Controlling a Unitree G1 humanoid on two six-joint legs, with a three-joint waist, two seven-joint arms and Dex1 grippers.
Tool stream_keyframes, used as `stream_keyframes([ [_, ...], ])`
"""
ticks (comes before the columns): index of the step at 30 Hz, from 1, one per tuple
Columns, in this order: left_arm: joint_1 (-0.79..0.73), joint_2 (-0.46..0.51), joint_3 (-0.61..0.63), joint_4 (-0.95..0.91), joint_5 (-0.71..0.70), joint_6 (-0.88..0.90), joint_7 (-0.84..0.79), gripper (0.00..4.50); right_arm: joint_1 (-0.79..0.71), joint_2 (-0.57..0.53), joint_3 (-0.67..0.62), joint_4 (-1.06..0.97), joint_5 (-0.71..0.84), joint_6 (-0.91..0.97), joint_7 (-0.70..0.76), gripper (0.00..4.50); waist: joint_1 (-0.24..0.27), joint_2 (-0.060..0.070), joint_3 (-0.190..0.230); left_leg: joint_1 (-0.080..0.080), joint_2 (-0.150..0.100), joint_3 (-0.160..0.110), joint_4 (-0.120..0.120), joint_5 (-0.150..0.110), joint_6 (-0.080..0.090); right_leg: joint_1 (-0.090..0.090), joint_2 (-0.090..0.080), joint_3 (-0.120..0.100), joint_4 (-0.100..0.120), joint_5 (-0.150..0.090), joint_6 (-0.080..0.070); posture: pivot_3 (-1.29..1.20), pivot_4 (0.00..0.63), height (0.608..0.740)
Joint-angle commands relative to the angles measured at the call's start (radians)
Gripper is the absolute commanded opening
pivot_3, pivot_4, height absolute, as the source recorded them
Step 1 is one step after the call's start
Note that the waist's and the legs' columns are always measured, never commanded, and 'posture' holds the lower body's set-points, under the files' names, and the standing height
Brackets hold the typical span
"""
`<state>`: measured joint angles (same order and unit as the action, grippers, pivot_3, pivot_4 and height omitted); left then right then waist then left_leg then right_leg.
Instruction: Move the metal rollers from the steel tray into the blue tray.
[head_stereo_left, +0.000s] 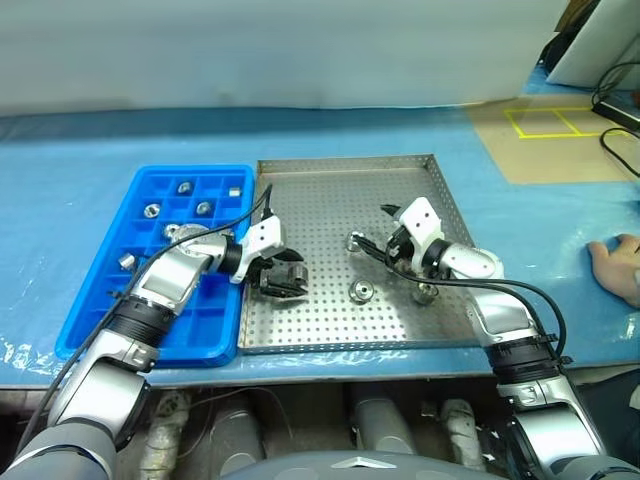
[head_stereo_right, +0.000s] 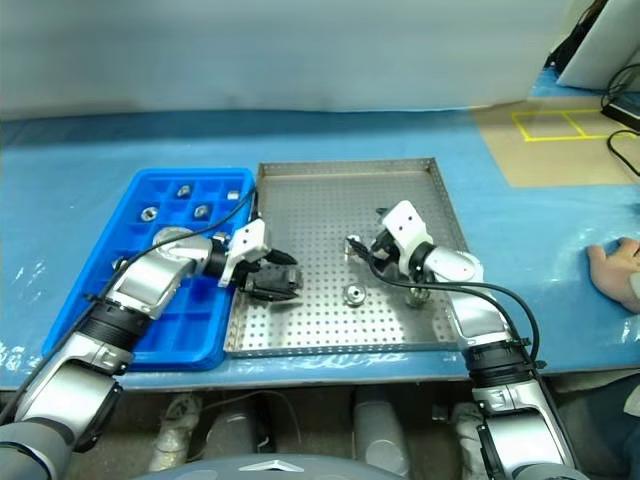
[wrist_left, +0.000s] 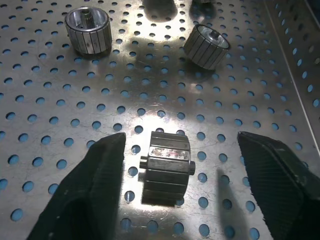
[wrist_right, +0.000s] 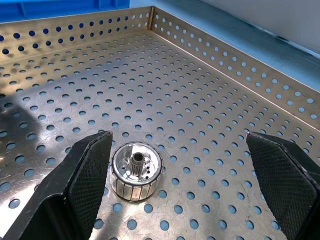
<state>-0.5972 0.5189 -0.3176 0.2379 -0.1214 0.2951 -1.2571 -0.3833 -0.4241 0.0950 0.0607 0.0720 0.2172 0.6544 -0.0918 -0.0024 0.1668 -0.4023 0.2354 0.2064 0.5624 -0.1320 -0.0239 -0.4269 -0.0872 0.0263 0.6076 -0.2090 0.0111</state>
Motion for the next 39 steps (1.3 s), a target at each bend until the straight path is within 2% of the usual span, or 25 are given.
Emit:
stream_keyframes([
  [1, 0.002, -0.013, -0.037, 0.055, 0.054, -0.040, 0.025, 2.30, -0.022, 0.004, -0.014, -0.020, 0.016, -0.024, 0.002, 4.50, 0.001, 0.001, -0.001, 0.000, -0.001, 0.000, 0.000, 0.000, 0.000, 0.000, 0.000, 0.000, 0.000, 0.000, 0.000, -0.41, 0.150, 0.740],
  [5, -0.030, -0.065, 0.016, 0.064, 0.026, -0.055, 0.074, 0.96, -0.037, 0.014, -0.006, -0.009, 0.019, -0.031, 0.007, 4.50, 0.004, 0.001, -0.001, -0.001, -0.004, 0.000, 0.000, 0.000, 0.000, 0.000, -0.001, 0.000, 0.000, 0.000, 0.000, -0.39, 0.150, 0.740],
  [6, -0.038, -0.078, 0.034, 0.068, 0.020, -0.057, 0.097, 0.76, -0.042, 0.017, -0.006, -0.004, 0.021, -0.032, 0.010, 4.50, 0.006, 0.001, -0.001, -0.001, -0.005, 0.000, 0.000, 0.000, 0.001, 0.000, -0.002, 0.001, 0.000, 0.000, 0.000, -0.38, 0.150, 0.740],
  [8, -0.047, -0.094, 0.075, 0.068, -0.004, -0.071, 0.118, 0.77, -0.062, 0.027, -0.006, 0.015, 0.025, -0.040, 0.016, 4.50, 0.007, 0.001, 0.000, -0.003, -0.006, 0.000, 0.000, -0.001, 0.001, -0.001, -0.003, 0.001, 0.000, 0.003, -0.005, -0.37, 0.150, 0.740],
  [13, -0.066, -0.188, 0.267, -0.003, -0.170, -0.009, 0.256, 0.77, -0.144, 0.078, -0.007, 0.079, 0.064, -0.053, 0.055, 4.50, 0.016, 0.000, 0.000, -0.014, -0.004, -0.001, 0.000, -0.001, 0.002, -0.012, -0.002, 0.000, 0.000, 0.004, -0.007, -0.29, 0.150, 0.740],
  [20, 0.024, -0.249, 0.433, -0.152, -0.181, -0.029, 0.572, 0.77, -0.273, 0.163, 0.007, 0.226, 0.112, -0.084, 0.152, 4.50, 0.062, 0.000, 0.000, -0.015, 0.001, -0.001, 0.000, -0.001, 0.001, -0.014, 0.000, -0.002, 0.000, 0.004, -0.008, -0.09, 0.150, 0.740],
  [24, 0.135, -0.292, 0.511, -0.321, -0.173, -0.025, 0.773, 0.77, -0.359, 0.224, 0.000, 0.314, 0.184, -0.067, 0.264, 4.50, 0.104, -0.001, 0.001, -0.015, 0.001, -0.001, 0.000, -0.001, 0.001, -0.013, -0.001, -0.003, 0.000, 0.004, -0.008, 0.04, 0.150, 0.740],
  [27, 0.219, -0.308, 0.539, -0.431, -0.171, -0.009, 0.866, 0.77, -0.411, 0.265, 0.004, 0.369, 0.218, -0.062, 0.342, 4.50, 0.137, -0.002, 0.001, -0.016, 0.002, -0.002, 0.000, -0.001, 0.001, -0.013, -0.001, -0.006, 0.000, 0.004, -0.008, 0.14, 0.150, 0.740],
  [32, 0.387, -0.322, 0.577, -0.632, -0.151, 0.028, 1.012, 0.77, -0.497, 0.340, 0.047, 0.505, 0.195, -0.119, 0.445, 4.50, 0.190, -0.003, 0.002, -0.018, 0.003, -0.004, -0.001, 0.000, 0.000, -0.013, -0.001, -0.010, 0.000, 0.004, -0.008, 0.31, 0.150, 0.740],
  [39, 0.660, -0.417, 0.599, -0.861, -0.104, 0.066, 1.194, 0.77, -0.567, 0.420, 0.084, 0.662, 0.152, -0.220, 0.523, 4.50, 0.245, -0.003, 0.002, -0.022, 0.004, -0.009, -0.001, 0.000, -0.001, -0.013, -0.002, -0.016, -0.002, 0.004, -0.008, 0.43, 0.150, 0.740],
])
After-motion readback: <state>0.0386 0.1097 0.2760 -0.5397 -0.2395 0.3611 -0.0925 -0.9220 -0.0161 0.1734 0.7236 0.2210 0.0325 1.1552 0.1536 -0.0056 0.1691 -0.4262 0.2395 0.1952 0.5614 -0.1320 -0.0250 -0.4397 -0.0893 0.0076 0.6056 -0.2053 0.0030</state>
